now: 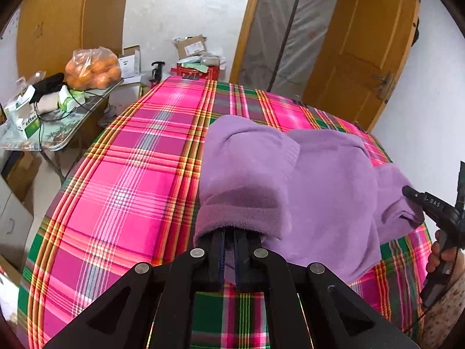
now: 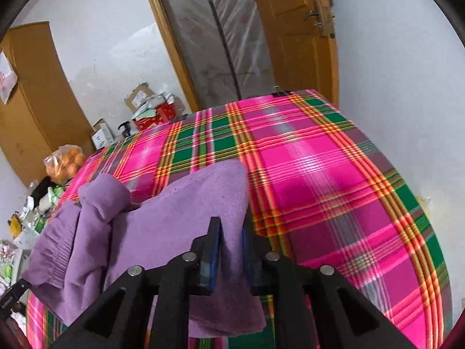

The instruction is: Fold clothes

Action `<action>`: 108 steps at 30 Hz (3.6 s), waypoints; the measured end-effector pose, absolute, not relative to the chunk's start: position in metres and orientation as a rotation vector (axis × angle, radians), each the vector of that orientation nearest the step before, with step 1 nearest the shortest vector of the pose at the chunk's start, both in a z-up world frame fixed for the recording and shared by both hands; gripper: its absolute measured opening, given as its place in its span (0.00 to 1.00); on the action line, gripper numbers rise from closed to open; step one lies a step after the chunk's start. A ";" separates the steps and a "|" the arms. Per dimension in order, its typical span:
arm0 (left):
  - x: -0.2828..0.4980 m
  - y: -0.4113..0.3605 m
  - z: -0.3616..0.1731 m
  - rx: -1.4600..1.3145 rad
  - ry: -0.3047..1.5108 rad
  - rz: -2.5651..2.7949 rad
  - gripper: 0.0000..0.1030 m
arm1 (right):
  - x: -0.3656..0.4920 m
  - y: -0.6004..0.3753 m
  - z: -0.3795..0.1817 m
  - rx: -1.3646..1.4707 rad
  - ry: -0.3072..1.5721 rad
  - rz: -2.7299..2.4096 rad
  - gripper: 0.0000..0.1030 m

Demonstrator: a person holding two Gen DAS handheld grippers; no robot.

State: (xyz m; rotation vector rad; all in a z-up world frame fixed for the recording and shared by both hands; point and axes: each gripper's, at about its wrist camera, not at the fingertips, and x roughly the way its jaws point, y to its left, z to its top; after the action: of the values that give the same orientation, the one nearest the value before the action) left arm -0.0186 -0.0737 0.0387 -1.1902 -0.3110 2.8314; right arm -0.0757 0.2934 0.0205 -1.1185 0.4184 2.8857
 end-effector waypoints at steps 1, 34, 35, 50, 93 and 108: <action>-0.018 -0.073 0.038 -1.192 -0.312 2.829 0.04 | -0.073 0.294 0.022 -1.100 0.410 2.883 0.16; -0.026 -0.083 0.026 -1.276 -0.384 2.784 0.04 | -0.054 0.143 -0.006 -1.368 -0.386 3.090 0.55; -0.026 -0.082 0.026 -1.277 -0.381 2.783 0.04 | -0.054 0.143 -0.006 -1.365 -0.386 3.090 0.52; -0.024 -0.083 0.023 -1.293 -0.404 2.781 0.04 | -0.050 0.190 0.026 -1.214 -0.130 3.078 0.09; -0.022 -0.080 0.023 -1.335 -0.384 2.824 0.04 | -0.042 0.431 0.026 -0.976 0.264 2.554 0.08; -0.014 -0.091 0.036 -1.295 -0.440 2.848 0.04 | -0.039 0.430 0.017 -1.044 0.237 2.442 0.11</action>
State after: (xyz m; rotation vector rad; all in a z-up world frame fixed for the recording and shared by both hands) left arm -0.0136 -0.0908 0.0357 -1.2952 -0.4401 2.8480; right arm -0.0394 0.4304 0.0170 -1.0442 0.2367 2.4416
